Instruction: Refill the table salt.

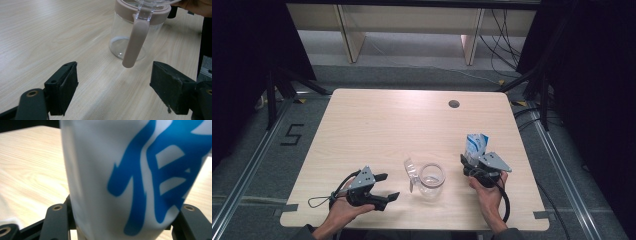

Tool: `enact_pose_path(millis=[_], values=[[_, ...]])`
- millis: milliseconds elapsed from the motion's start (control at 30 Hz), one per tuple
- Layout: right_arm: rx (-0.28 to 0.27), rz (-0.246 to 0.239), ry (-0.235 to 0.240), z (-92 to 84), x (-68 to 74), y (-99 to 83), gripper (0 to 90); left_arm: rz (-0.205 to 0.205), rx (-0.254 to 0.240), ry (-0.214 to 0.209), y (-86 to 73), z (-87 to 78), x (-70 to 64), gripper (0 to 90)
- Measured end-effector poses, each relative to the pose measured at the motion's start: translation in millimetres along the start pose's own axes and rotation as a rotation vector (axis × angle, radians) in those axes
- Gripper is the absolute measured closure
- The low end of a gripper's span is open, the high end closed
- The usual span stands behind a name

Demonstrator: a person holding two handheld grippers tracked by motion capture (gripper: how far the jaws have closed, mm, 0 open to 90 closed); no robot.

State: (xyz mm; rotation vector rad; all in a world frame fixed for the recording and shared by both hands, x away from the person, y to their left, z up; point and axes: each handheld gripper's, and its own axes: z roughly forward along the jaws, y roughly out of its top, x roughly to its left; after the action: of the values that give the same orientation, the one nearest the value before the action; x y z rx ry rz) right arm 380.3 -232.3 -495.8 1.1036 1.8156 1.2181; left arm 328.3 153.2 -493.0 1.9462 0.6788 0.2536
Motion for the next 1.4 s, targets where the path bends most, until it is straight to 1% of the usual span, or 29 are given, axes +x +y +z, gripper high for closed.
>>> enact_pose_path(millis=[33,67,100,167,200,267,300,333,367,400,433,467,500,533,633,667,700,833,867,900,933,1000,1067,1133,1200,1267,1333,1367,1400], values=[[-0.008,0.005,0.012,-2.9,0.8,0.8,40.8,0.0,0.002,0.0,0.0,0.1,0.2,21.4],[-0.005,-0.019,0.006,-6.1,0.6,1.9,40.8,0.001,0.004,0.0,0.0,0.1,0.5,21.3],[-0.018,-0.012,0.034,-8.8,1.6,2.1,40.8,0.0,0.003,0.0,-0.1,0.2,0.5,21.3],[-0.015,-0.046,0.041,-15.1,1.4,3.1,40.8,-0.019,0.002,-0.002,-0.5,0.1,-0.1,21.3],[-0.013,-0.062,0.046,-18.0,3.1,3.3,40.8,0.005,0.002,-0.003,0.1,-0.1,1.2,21.4],[-0.009,-0.141,0.053,-24.2,5.3,4.9,40.8,0.004,0.003,-0.002,0.0,0.0,1.3,21.3],[-0.007,-0.159,0.056,-27.7,7.5,5.7,40.8,0.003,0.002,-0.002,-0.1,0.1,1.2,21.3],[-0.024,-0.201,0.049,-30.0,8.5,6.6,40.8,0.005,0.003,-0.002,0.0,0.1,1.2,21.3],[-0.019,-0.216,0.053,-32.8,11.2,6.7,40.8,0.005,0.003,-0.002,0.0,0.0,1.1,21.3],[-0.027,-0.245,0.06,-35.0,12.1,7.6,40.8,0.002,0.003,0.001,-0.1,-0.1,0.8,21.3],[-0.029,-0.256,0.061,-37.5,13.4,8.0,40.8,-0.024,-0.003,0.002,-0.6,0.4,-0.9,21.3],[-0.031,-0.277,0.058,-39.7,14.3,8.1,40.8,-0.026,-0.003,0.0,-0.6,0.4,-0.9,21.3],[-0.033,-0.279,0.058,-40.8,15.8,7.8,40.8,-0.021,0.0,0.001,-0.6,0.0,-0.7,21.3],[-0.034,-0.298,0.065,-42.1,15.4,7.9,40.8,-0.019,0.003,0.01,-0.4,-0.6,-1.1,21.3],[-0.022,-0.329,0.064,-46.7,15.9,7.0,40.9,-0.013,-0.003,0.013,-0.8,-0.7,-0.8,21.3],[-0.017,-0.329,0.065,-48.3,16.6,6.8,40.8,0.016,0.009,0.014,-0.7,-1.5,1.3,21.3],[-0.023,-0.348,0.067,-49.2,16.2,7.2,40.8,0.007,0.003,0.011,-1.0,-1.1,0.7,21.3],[-0.004,-0.422,0.075,-53.7,19.4,7.2,40.9,0.01,0.002,0.001,-1.2,-0.3,1.8,21.3],[0.002,-0.429,0.082,-54.4,20.3,7.1,41.0,0.012,0.003,0.0,-1.1,-0.3,1.5,21.3],[-0.004,-0.433,0.081,-54.4,21.2,7.3,41.0,-0.013,0.005,0.002,-1.8,0.0,-0.2,21.3],[0.003,-0.442,0.084,-55.0,22.4,7.3,41.0,0.012,0.011,0.002,-1.3,-0.5,0.9,21.3],[-0.002,-0.458,0.083,-53.9,23.4,8.2,41.0,0.013,0.011,0.0,-1.5,-0.3,0.6,21.3],[0.009,-0.475,0.085,-53.7,23.4,8.5,41.0,0.024,0.016,-0.001,-1.5,-0.5,1.5,21.3],[0.004,-0.488,0.075,-52.4,24.8,8.5,41.0,0.018,0.009,-0.004,-1.5,-0.3,1.1,21.3],[0.015,-0.516,0.065,-51.8,25.2,9.1,41.0,0.019,0.012,-0.003,-1.6,-0.3,1.2,21.3],[0.012,-0.514,0.064,-52.0,26.4,9.6,41.0,0.017,0.011,-0.003,-1.8,-0.3,0.9,21.3],[0.011,-0.548,0.058,-51.6,27.0,10.6,41.0,0.017,0.01,-0.002,-2.1,-0.1,0.8,21.3],[0.013,-0.558,0.057,-51.4,27.3,10.9,41.0,0.007,0.012,0.007,-2.5,-0.3,-0.2,21.3],[0.016,-0.554,0.056,-51.3,28.6,10.8,41.0,0.008,0.012,0.008,-2.5,-0.2,-0.2,21.3]])
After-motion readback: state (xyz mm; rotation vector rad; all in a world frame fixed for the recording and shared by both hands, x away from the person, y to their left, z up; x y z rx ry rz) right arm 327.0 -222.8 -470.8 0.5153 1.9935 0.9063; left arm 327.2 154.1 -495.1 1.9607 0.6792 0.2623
